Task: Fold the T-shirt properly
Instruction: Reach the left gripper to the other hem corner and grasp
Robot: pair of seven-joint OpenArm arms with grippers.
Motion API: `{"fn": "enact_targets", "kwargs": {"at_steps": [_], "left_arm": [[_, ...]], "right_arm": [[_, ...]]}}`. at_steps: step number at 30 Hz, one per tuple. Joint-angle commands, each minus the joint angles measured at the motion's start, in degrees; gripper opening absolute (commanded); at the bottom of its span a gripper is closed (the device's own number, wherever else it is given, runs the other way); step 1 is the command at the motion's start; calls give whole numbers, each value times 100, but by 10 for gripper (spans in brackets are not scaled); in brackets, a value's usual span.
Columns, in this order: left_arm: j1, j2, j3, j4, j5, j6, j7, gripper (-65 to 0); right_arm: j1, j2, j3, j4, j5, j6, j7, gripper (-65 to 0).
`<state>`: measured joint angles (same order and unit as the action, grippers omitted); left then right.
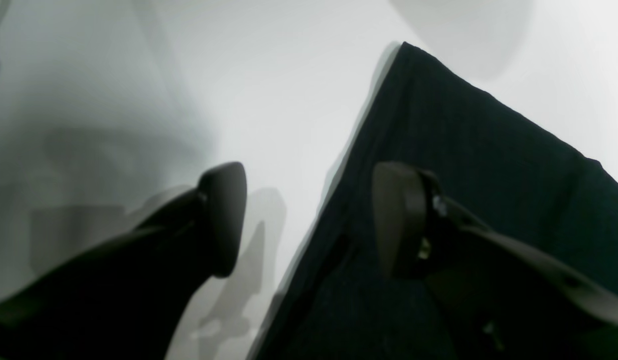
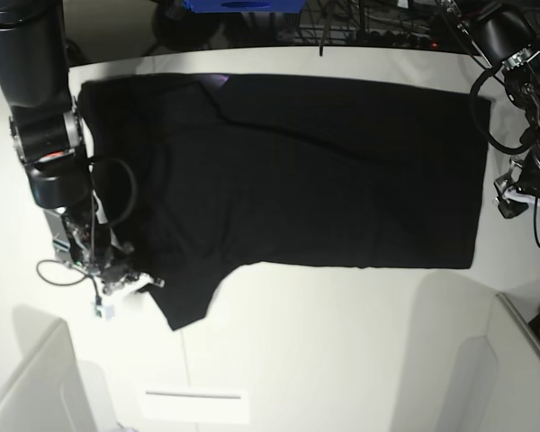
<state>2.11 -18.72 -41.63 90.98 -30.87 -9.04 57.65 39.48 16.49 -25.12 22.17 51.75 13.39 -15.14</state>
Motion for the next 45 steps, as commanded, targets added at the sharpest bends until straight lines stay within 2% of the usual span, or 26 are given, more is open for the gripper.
{"fn": "enact_targets", "kwargs": {"at_steps": [1, 3, 5, 8, 12, 16, 19, 23, 29, 32, 37, 40, 45], "left_arm": [[-48, -119, -26, 67, -47, -6, -108, -263], [-48, -137, -26, 67, -47, -6, -108, -263], [-39, -225, -26, 76, -47, -6, -108, -263], [13, -260, -26, 67, -47, -6, -108, -263], [13, -269, -35, 67, -47, -6, -108, -265], [22, -260, -26, 67, -47, -6, -108, -265], [31, -260, -26, 67, -47, -6, -108, -265], [31, -260, -26, 67, -47, -6, -108, -265], [31, -260, -26, 58, -47, -6, -108, -263], [31, -260, -26, 58, -47, -6, -108, -263], [-48, -251, 79, 14, -47, 3, -116, -262], [-418, -480, 642, -469, -38, 3, -134, -260], [-1666, -735, 1213, -2210, -38, 3, -134, -260]], "right_arm": [[205, 70, 38, 73, -10, -7, 6, -458], [205, 96, 82, 73, -1, -7, 41, -314], [197, 184, 451, 73, -1, -7, 23, -254], [170, 228, 961, 73, -54, 11, -12, -261], [179, 201, 697, 73, -54, 46, -451, -261], [170, 43, 389, 73, -36, 55, -504, -263], [170, -18, 310, 73, -45, 55, -636, -282], [188, -54, 310, 73, -54, 362, -838, -312], [188, -18, 310, 73, -54, 371, -829, -383], [170, -18, 310, 73, -54, 371, -820, -453], [161, -18, 345, 73, -54, 371, -812, -650], [179, -27, 363, 73, -54, 371, -812, -650], [170, -27, 363, 73, -54, 371, -820, -650]]}}
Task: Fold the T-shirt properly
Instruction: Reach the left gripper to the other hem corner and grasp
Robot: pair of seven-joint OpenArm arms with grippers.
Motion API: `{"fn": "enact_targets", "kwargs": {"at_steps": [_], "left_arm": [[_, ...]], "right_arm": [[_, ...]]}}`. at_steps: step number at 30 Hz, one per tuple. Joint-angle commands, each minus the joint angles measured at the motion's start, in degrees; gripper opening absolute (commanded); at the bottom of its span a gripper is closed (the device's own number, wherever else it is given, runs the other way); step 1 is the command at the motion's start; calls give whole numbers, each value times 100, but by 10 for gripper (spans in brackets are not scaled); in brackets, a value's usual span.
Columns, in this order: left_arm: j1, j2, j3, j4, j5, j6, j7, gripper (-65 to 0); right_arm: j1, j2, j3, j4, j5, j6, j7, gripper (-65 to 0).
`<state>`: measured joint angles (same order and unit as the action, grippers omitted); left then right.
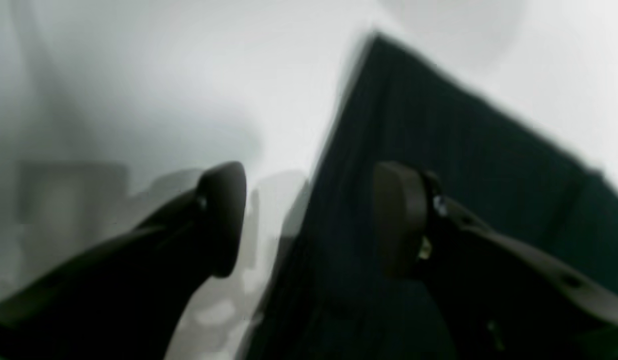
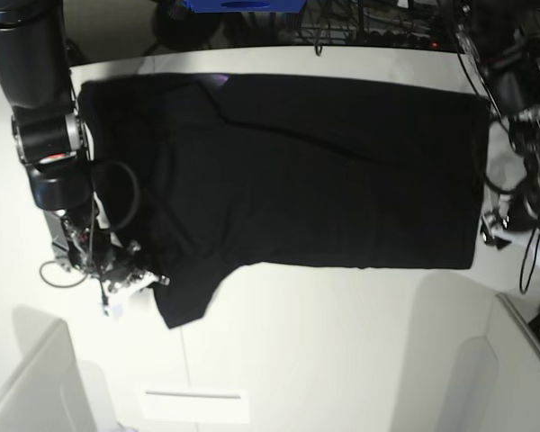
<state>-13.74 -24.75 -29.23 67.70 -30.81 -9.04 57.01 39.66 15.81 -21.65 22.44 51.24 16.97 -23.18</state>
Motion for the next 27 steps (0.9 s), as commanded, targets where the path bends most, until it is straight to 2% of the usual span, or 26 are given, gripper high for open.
{"fn": "enact_targets", "kwargs": {"at_steps": [1, 6, 11, 17, 27], "left_arm": [[-292, -166, 35, -190, -45, 3, -79, -260], [-1426, -342, 994, -1614, -45, 3, -176, -260], [-1936, -360, 1917, -2608, -53, 11, -888, -267], [-2042, -369, 1970, -3170, -53, 11, -1407, -267], [-2033, -342, 1978, -3144, -53, 11, -1433, -268]], "right_arm": [[153, 41, 15, 46, -3, 13, -16, -650], [153, 49, 15, 46, -3, 13, -16, -650], [153, 58, 15, 46, -3, 13, -25, -650], [153, 67, 7, 46, -3, 13, -25, -650], [170, 58, -20, 46, -3, 13, -16, -650]]}}
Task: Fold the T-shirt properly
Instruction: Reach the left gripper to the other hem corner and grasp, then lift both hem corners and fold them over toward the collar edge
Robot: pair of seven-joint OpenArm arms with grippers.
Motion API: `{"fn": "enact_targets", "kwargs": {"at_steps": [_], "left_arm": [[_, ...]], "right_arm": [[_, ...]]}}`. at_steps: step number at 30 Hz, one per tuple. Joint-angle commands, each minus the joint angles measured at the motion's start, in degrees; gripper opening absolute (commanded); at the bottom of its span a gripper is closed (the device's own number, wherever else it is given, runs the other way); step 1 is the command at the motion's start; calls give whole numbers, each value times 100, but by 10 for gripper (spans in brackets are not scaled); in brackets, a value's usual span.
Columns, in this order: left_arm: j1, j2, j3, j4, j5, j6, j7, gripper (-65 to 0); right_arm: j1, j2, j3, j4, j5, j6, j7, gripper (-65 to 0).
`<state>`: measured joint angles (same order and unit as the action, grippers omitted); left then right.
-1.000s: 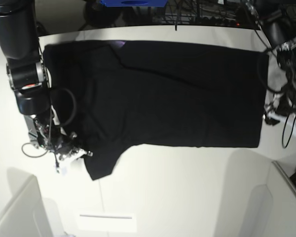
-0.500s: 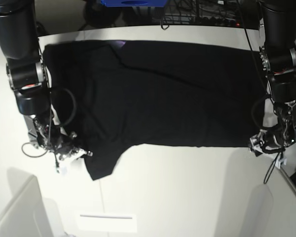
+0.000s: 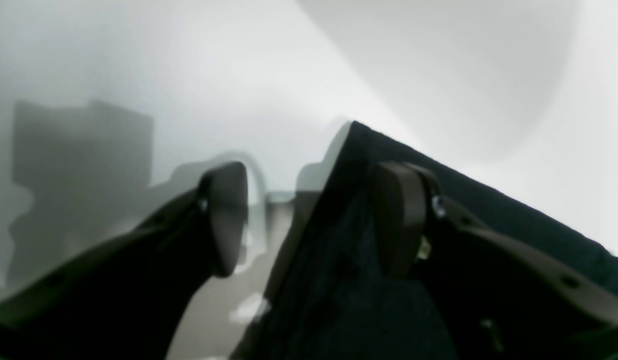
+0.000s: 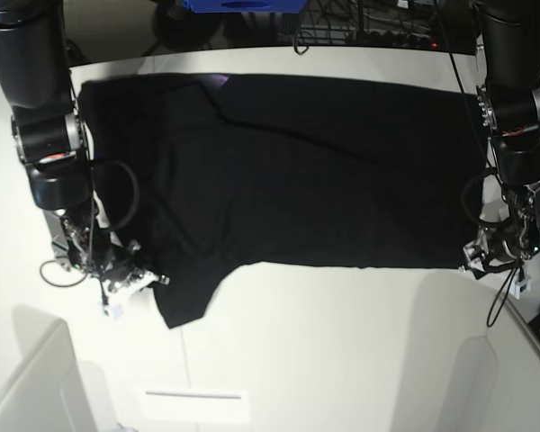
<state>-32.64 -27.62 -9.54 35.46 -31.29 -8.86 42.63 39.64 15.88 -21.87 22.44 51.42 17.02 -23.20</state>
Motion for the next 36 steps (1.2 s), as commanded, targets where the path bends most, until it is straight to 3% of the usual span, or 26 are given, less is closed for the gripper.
{"fn": "enact_targets", "kwargs": {"at_steps": [1, 12, 19, 25, 27, 32, 34, 36], "left_arm": [[-142, -56, 9, 71, -5, -6, 5, -268], [-265, 67, 9, 63, 4, -6, 40, -268], [-388, 155, 545, -395, 241, -6, -13, -270], [-388, 234, 440, -658, 250, -15, -356, -281], [-388, 252, 440, -667, 250, -24, -356, -347], [-380, 428, 440, -667, 250, -24, -356, -604], [-380, 445, 449, -667, 250, -24, -356, -650], [-380, 445, 449, -658, 250, -32, -364, -650]], "right_arm": [[173, 52, 2, 46, -21, 8, -14, -650], [164, 52, 2, 46, -21, 8, -14, -650], [155, 52, 2, 46, -21, 8, -5, -650], [155, 60, -7, 46, -21, 17, -5, -650], [155, 60, -7, 46, -21, 17, -5, -650], [155, 60, -7, 46, -21, 17, 4, -650], [155, 60, -7, 46, -21, 17, 4, -650], [155, 60, -7, 46, -21, 17, 4, -650]]}}
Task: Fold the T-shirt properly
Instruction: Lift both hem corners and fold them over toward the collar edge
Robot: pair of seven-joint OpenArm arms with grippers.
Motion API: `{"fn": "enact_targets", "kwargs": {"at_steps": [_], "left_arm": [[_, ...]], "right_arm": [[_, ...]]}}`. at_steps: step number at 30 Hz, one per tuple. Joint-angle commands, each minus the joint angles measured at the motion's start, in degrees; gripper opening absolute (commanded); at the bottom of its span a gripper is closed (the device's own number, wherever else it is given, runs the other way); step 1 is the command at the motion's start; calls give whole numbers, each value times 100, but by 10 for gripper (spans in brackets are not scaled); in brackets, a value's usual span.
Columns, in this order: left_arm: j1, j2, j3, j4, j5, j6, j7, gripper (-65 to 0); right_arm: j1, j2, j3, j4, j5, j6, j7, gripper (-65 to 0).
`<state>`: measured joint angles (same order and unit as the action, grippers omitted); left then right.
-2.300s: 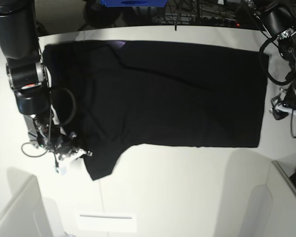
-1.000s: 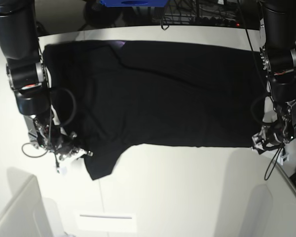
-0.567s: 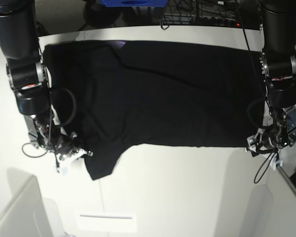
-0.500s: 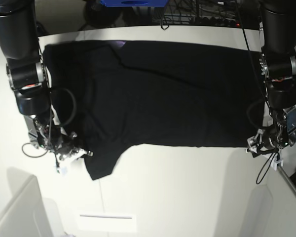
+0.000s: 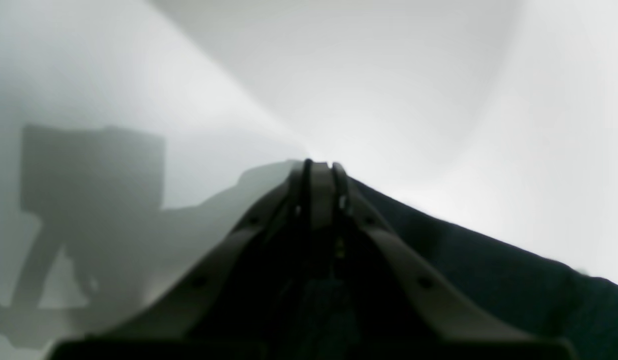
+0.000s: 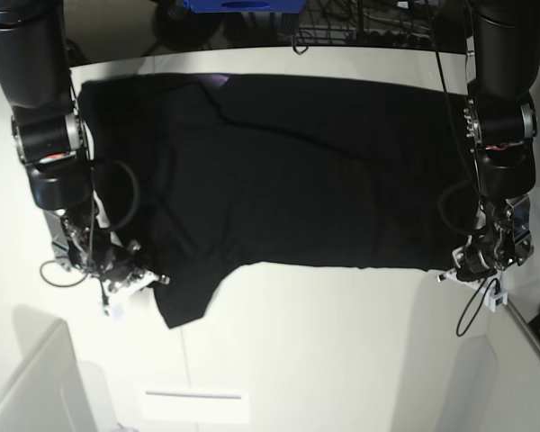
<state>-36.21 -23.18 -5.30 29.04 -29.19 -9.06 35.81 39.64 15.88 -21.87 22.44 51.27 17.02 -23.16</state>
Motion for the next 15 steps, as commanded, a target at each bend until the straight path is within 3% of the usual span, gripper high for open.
{"fn": "enact_targets", "kwargs": {"at_steps": [1, 5, 8, 15], "left_arm": [[-23, -7, 25, 11, 40, -13, 318, -650], [-32, -51, 25, 169, 31, -48, 326, -650], [144, -69, -37, 652, 5, -268, 467, -650], [636, -227, -134, 1918, -13, -320, 1100, -650]], "right_arm": [[155, 60, -7, 46, -6, 17, -1, -650], [137, 69, 29, 46, -6, 35, 263, -650], [32, 192, 37, 134, -6, 35, 527, -650], [-601, 518, 46, 1796, 38, -9, 527, -650]]}}
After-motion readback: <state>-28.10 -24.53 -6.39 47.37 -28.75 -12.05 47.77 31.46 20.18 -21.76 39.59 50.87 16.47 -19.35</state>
